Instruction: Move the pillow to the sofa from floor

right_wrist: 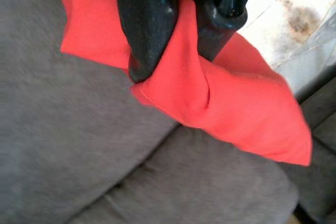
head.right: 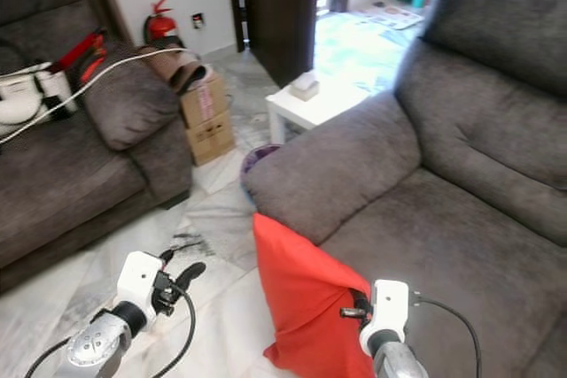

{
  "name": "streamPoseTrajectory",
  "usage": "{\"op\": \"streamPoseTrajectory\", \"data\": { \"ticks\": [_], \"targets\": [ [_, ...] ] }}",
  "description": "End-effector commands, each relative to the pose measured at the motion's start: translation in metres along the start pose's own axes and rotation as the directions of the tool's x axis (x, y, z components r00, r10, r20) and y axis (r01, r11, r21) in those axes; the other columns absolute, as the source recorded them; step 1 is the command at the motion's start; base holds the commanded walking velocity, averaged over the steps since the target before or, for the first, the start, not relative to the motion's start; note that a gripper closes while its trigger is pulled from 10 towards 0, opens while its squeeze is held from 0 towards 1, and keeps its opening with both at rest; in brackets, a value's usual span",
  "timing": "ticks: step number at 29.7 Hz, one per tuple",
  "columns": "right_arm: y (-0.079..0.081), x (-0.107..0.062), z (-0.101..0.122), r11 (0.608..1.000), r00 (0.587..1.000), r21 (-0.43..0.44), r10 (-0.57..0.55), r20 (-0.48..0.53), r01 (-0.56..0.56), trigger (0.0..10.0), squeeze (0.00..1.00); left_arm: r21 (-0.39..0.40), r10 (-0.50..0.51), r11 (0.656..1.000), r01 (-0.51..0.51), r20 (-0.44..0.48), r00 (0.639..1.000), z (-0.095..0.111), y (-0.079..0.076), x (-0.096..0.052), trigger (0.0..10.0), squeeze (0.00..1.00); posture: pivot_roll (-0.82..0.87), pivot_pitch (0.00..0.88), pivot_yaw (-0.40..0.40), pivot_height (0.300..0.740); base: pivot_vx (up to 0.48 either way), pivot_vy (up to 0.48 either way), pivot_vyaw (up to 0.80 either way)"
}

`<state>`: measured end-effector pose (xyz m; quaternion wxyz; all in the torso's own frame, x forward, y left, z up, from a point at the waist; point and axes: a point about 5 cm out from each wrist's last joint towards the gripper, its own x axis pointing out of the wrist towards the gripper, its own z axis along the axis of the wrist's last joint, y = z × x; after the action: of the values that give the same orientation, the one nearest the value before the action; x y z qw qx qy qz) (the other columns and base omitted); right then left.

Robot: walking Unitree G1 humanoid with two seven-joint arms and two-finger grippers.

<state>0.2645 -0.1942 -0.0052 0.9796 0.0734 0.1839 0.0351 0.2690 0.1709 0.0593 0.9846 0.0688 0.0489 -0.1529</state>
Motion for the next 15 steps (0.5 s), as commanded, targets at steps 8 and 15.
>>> {"op": "streamPoseTrajectory", "data": {
  "ticks": [8, 15],
  "targets": [
    [0.0, 0.003, 0.012, 1.0, 0.998, 0.005, -0.021, 0.065, 0.02, 10.0, 0.0, 0.069, 0.051, 0.996, -0.052, 0.015, 0.999, 0.0, 0.01, -0.002, 10.0, 0.0, 0.0, 0.116, 0.072, 0.74, 0.0, -0.058, -0.76],
    [0.003, 0.005, 0.012, 1.0, 0.998, 0.006, -0.013, 0.059, 0.013, 10.0, 0.0, 0.055, 0.07, 0.996, -0.071, 0.017, 0.997, 0.0, 0.015, -0.002, 10.0, 0.0, 0.01, 0.112, 0.068, 0.74, 0.0, -0.268, -0.72]
  ]
}}
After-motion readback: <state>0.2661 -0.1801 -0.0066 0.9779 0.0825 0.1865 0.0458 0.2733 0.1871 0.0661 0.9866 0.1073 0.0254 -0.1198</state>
